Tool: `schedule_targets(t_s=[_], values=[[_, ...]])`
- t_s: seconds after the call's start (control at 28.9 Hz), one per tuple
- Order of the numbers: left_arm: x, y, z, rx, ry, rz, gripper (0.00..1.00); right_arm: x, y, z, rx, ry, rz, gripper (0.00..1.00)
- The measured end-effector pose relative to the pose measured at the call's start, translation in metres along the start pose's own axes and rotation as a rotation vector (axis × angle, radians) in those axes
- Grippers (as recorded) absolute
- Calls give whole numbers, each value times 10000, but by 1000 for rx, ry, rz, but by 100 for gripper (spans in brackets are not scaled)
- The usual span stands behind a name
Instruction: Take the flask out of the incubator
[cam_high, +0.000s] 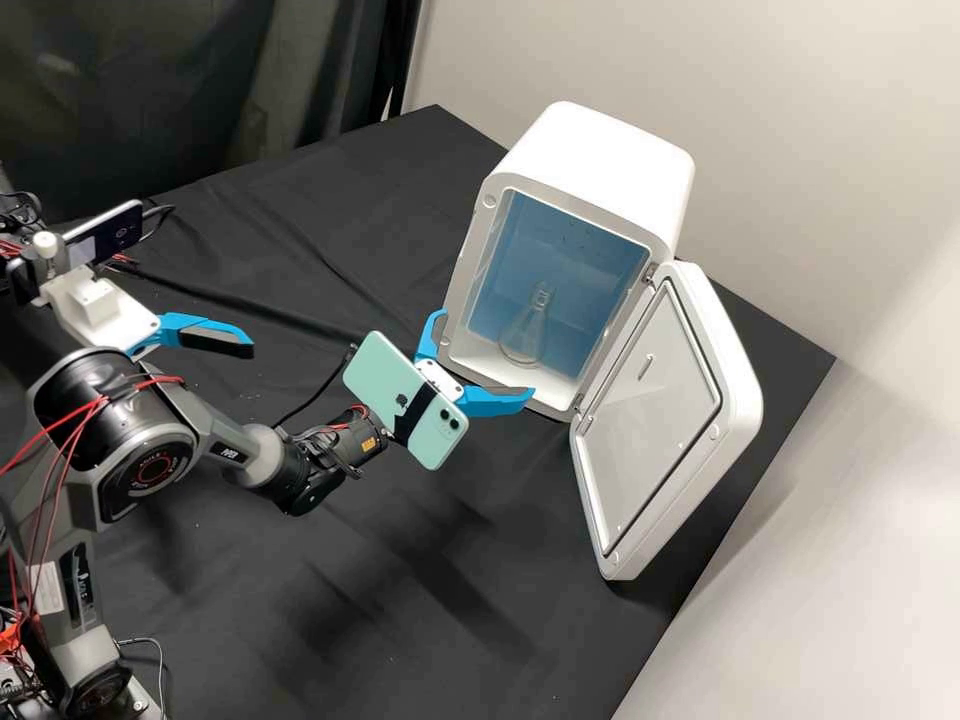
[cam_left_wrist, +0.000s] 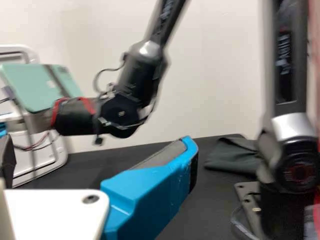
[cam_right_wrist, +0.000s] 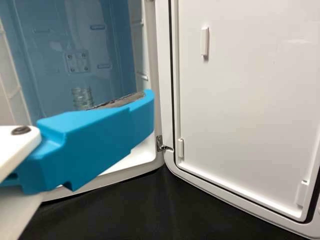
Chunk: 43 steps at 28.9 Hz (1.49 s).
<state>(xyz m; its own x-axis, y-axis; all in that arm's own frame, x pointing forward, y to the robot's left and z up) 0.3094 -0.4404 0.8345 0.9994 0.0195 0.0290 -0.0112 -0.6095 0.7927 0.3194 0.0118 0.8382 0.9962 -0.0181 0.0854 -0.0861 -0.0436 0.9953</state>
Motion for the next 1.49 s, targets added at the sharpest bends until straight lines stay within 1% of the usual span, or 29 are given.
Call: schedule_targets(t_s=[0.03, 0.21, 0.31, 0.38, 0.48, 0.52, 0.55, 0.59, 0.69, 0.76, 0.8, 0.83, 0.9, 0.93, 0.97, 1.07, 1.11, 1.14, 1.18, 1.21, 1.25, 1.28, 1.35, 1.42, 1.49], values=[[9, -10, -36, -4, 13, -3, 100, 9, -6, 6, 0, -1, -1, 100], [21, -32, -208, -7, 68, -10, 100, 66, -34, 39, 0, -8, -7, 100], [20, -36, -238, -15, 78, -11, 100, 94, -51, 58, 0, -12, -11, 100], [20, -36, -238, -28, 78, -11, 100, 115, -62, 83, 0, -18, -13, 100], [21, -36, -236, -26, 75, -11, 100, 139, -57, 106, 0, -23, -10, 100], [21, -36, -236, -28, 75, -11, 100, 141, -55, 106, 0, -23, -9, 100], [19, -35, -249, -37, 80, -10, 100, 145, -48, 109, 0, -23, -6, 100], [18, -34, -259, -41, 79, -10, 100, 153, -51, 121, 0, -26, -7, 100], [13, -28, -300, -53, 87, -9, 100, 156, -61, 133, 0, -29, -10, 100], [3, -19, -372, -54, 104, -6, 100, 160, -58, 130, 0, -28, -9, 100], [-5, -21, -400, -52, 111, -8, 100, 158, -59, 131, 0, -29, -9, 100], [-14, -19, -441, -54, 120, -8, 100, 158, -59, 131, 0, -29, -9, 100], [-54, -18, -525, -57, 140, -18, 100, 162, -56, 128, 0, -27, -8, 100], [-99, -3, -595, -69, 159, -24, 100, 161, -57, 129, 0, -28, -8, 100], [-132, 2, -634, -77, 171, -26, 100, 161, -57, 129, 0, -28, -8, 100], [-229, 9, -758, -92, 213, -36, 100, 184, -39, 109, 0, -19, -1, 100], [-271, 3, -807, -105, 232, -38, 100, 189, -35, 106, 0, -18, 1, 100], [-301, -10, -836, -106, 242, -43, 100, 194, -31, 101, 0, -16, 3, 100], [-327, -33, -854, -104, 247, -55, 100, 198, -33, 94, 0, -13, 2, 100], [-353, -37, -876, -101, 254, -58, 100, 197, -40, 89, 0, -12, 0, 100], [-375, -58, -890, -104, 263, -69, 100, 197, -49, 81, 0, -10, -3, 100], [-403, -65, -918, -100, 272, -82, 100, 202, -45, 77, 0, -8, -1, 100], [-453, -96, -951, -95, 281, -99, 100, 215, -45, 57, 0, 0, 0, 100], [-496, -108, -985, -91, 292, -106, 100, 226, -46, 38, 0, 6, 1, 100], [-543, -109, -1023, -92, 311, -107, 100, 233, -42, 31, 0, 9, 3, 100]])
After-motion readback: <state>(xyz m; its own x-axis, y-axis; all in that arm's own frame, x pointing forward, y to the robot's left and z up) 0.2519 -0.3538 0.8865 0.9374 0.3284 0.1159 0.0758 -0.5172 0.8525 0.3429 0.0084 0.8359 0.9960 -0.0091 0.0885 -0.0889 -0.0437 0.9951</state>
